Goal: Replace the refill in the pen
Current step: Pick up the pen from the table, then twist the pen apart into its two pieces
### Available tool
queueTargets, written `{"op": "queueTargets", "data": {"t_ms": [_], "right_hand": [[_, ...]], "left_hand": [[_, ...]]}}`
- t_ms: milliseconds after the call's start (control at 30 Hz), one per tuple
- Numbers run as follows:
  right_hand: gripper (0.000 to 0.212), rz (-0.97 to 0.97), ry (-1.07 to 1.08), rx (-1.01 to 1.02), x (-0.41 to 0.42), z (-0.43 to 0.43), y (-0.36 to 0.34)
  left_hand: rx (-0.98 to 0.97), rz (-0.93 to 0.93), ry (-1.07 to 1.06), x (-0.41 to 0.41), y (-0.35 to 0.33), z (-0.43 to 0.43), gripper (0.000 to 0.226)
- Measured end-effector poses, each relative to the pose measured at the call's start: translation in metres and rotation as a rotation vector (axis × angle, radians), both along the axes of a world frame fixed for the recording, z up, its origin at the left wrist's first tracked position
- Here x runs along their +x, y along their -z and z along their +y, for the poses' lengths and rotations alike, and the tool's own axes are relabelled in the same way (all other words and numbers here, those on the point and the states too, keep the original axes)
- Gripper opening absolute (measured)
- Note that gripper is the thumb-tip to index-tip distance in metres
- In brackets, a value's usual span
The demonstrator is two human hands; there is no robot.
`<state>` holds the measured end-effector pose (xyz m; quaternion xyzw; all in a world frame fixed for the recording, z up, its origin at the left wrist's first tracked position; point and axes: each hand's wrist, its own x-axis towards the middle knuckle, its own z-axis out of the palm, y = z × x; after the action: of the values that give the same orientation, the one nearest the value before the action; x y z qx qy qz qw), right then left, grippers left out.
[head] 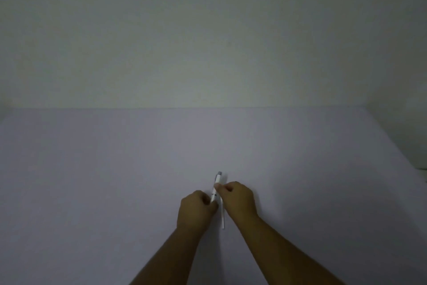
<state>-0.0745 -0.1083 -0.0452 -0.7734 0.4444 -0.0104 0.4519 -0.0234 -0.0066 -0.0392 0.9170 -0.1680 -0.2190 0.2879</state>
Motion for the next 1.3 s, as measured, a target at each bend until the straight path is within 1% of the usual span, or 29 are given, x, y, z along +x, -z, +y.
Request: {"op": "queueTargets", "data": {"t_ms": [67,200,267,333,367,433,500,567,733,833,1000,1100,1133,1167,1200,1267,1300], "right_hand": [[0.037,-0.042,0.070,0.104,0.007,-0.002,-0.003],[0.033,-0.063,0.157,0.222,0.012,-0.010,-0.002],[0.031,-0.131,0.271,0.292,0.011,-0.016,-0.003],[0.028,-0.214,0.380,0.341,0.008,-0.028,-0.004],[0.027,-0.222,0.358,0.333,0.005,-0.035,-0.004],[0.023,-0.119,0.173,0.223,-0.004,-0.044,-0.001],[0.019,0.000,0.031,0.121,-0.014,-0.042,0.004],[0.020,0.034,0.013,0.082,-0.021,-0.035,0.012],[0.024,0.038,-0.045,-0.033,-0.022,-0.029,0.018],[0.025,0.039,-0.048,-0.055,-0.022,-0.028,0.020],[0.023,0.031,-0.042,-0.042,-0.023,-0.029,0.022],[0.031,0.010,-0.002,-0.042,-0.024,-0.030,0.018],[0.030,-0.004,0.016,-0.059,-0.024,-0.030,0.014],[0.025,-0.035,0.032,-0.058,-0.024,-0.029,0.009],[0.023,-0.073,0.042,-0.014,-0.024,-0.027,0.004],[0.036,-0.109,0.015,0.148,-0.025,-0.019,-0.008],[0.038,-0.112,-0.014,0.221,-0.025,-0.014,-0.014]], "left_hand": [[-0.058,0.005,0.056,-0.003,-0.002,0.000,0.014],[-0.121,0.070,0.115,-0.001,-0.003,0.000,0.013],[-0.107,0.096,0.161,0.003,-0.003,0.002,0.018],[-0.066,0.114,0.195,0.005,0.000,0.008,0.017],[-0.065,0.118,0.182,0.006,0.002,0.012,0.016],[-0.077,0.124,0.122,0.008,0.007,0.019,0.005],[-0.099,0.148,0.064,0.008,0.010,0.023,0.021],[-0.107,0.163,0.053,0.006,0.011,0.024,0.026],[-0.096,0.153,0.015,0.001,0.012,0.025,0.021],[-0.091,0.140,0.015,-0.001,0.011,0.026,0.019],[-0.089,0.104,0.039,-0.002,0.010,0.029,0.018],[-0.088,0.080,0.062,-0.002,0.007,0.029,0.015],[-0.086,0.063,0.072,-0.003,0.006,0.028,0.015],[-0.084,0.042,0.083,-0.004,0.005,0.028,0.014],[-0.085,0.021,0.095,-0.004,0.003,0.027,0.013],[-0.102,-0.014,0.130,-0.006,0.000,0.024,0.012],[-0.115,-0.028,0.149,-0.008,-0.002,0.023,0.013]]}}
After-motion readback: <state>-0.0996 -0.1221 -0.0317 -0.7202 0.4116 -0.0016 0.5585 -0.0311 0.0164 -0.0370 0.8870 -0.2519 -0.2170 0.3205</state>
